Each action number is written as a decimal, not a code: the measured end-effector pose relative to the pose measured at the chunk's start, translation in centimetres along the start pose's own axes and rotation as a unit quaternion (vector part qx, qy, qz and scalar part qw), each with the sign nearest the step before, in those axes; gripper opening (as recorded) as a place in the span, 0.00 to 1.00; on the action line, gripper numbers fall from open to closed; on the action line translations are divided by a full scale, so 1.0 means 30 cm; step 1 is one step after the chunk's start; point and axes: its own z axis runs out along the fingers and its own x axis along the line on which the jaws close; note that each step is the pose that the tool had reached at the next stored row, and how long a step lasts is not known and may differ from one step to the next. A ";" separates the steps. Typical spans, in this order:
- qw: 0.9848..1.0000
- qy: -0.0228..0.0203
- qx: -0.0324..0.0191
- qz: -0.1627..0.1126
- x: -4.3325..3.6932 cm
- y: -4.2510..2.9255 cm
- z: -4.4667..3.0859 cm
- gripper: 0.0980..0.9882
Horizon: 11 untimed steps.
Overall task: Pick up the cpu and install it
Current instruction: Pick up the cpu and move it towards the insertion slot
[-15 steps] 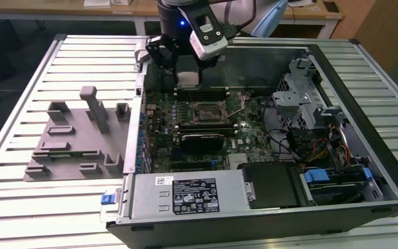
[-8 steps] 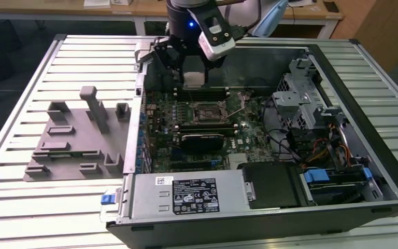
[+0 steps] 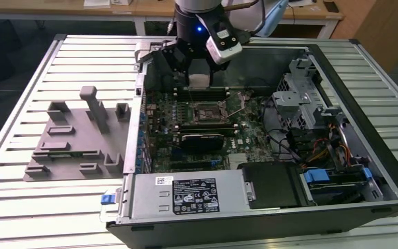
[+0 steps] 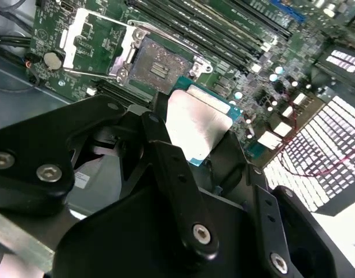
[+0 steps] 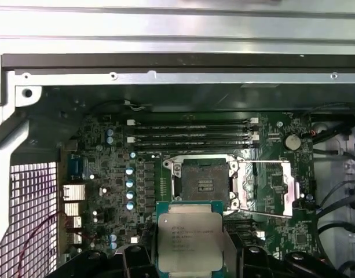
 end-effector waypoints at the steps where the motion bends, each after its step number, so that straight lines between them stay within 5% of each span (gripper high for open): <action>1: 1.000 0.000 0.000 0.000 -0.004 0.002 0.005 0.50; 11: 1.000 0.005 0.001 0.000 -0.046 0.013 0.055 0.50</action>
